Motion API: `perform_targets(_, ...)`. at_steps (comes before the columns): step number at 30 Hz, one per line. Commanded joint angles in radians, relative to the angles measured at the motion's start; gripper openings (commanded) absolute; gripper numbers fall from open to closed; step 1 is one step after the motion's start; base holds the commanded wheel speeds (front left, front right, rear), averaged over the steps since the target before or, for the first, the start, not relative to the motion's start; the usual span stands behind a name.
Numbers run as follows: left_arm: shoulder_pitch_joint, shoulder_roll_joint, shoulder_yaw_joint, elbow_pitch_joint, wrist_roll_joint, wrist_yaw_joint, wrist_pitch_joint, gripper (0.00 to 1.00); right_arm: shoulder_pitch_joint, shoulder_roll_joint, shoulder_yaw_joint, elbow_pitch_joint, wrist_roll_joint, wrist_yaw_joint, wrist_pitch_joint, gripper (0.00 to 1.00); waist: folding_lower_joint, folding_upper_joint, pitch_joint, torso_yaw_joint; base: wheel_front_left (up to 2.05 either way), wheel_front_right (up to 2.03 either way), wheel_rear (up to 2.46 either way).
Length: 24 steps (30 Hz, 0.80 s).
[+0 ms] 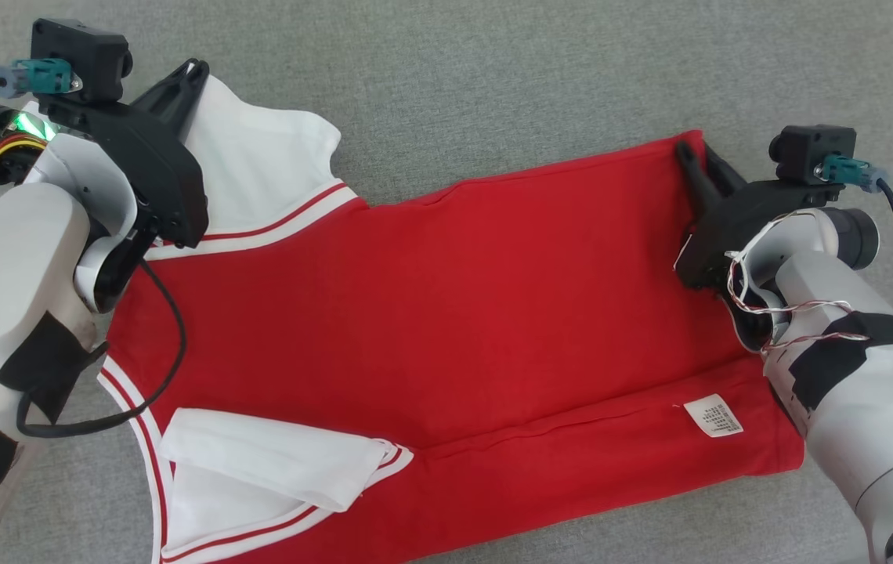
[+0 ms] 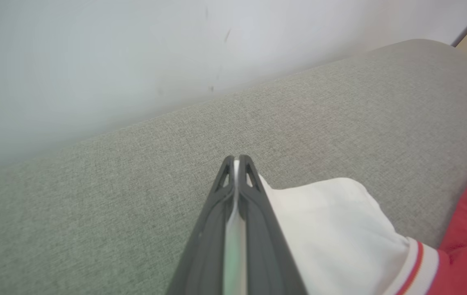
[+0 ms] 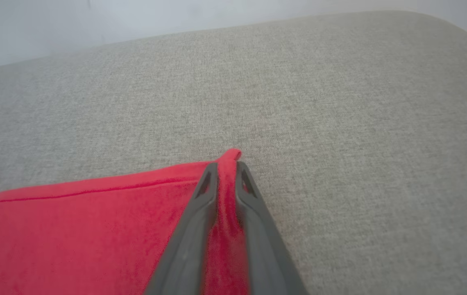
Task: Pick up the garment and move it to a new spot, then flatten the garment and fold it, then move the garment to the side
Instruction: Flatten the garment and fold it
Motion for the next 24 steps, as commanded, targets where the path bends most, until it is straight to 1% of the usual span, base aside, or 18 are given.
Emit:
perform_targets(1, -0.015, 0.003, -0.003, 0.0, -0.012, 0.001, -0.01, 0.0, -0.015, -0.003, 0.005, 0.006, 0.005, -0.002, -0.012, 0.0, 0.0, -0.0001, 0.004, 0.003, 0.0, 0.0, 0.0)
perform_targets(6, -0.036, 0.017, -0.009, 0.017, -0.018, 0.001, -0.055, 0.0, -0.049, -0.021, 0.012, 0.034, 0.015, -0.002, -0.064, 0.0, 0.0, -0.0001, 0.006, 0.01, 0.0, 0.0, 0.0)
perform_targets(10, -0.04, 0.004, -0.015, 0.032, -0.016, 0.001, -0.11, 0.0, -0.059, -0.029, 0.018, 0.063, 0.004, -0.002, -0.097, 0.0, 0.0, -0.0001, -0.01, 0.022, 0.0, 0.0, 0.0)
perform_targets(14, 0.006, -0.005, -0.029, 0.024, -0.035, 0.001, -0.161, 0.0, -0.013, -0.035, 0.03, 0.065, 0.006, -0.002, -0.117, 0.0, 0.0, -0.0001, -0.049, 0.038, 0.0, 0.0, 0.0)
perform_targets(20, 0.121, 0.006, -0.03, -0.04, -0.071, 0.001, -0.254, 0.0, 0.076, -0.069, 0.032, 0.008, 0.014, -0.002, -0.127, 0.0, 0.0, -0.0001, -0.121, 0.057, 0.0, 0.0, 0.0)
perform_targets(24, 0.228, 0.023, -0.017, -0.137, -0.085, 0.023, -0.292, 0.0, 0.161, -0.1, -0.004, -0.066, 0.002, -0.002, -0.127, 0.0, 0.0, -0.0001, -0.158, 0.07, 0.0, 0.0, 0.0)
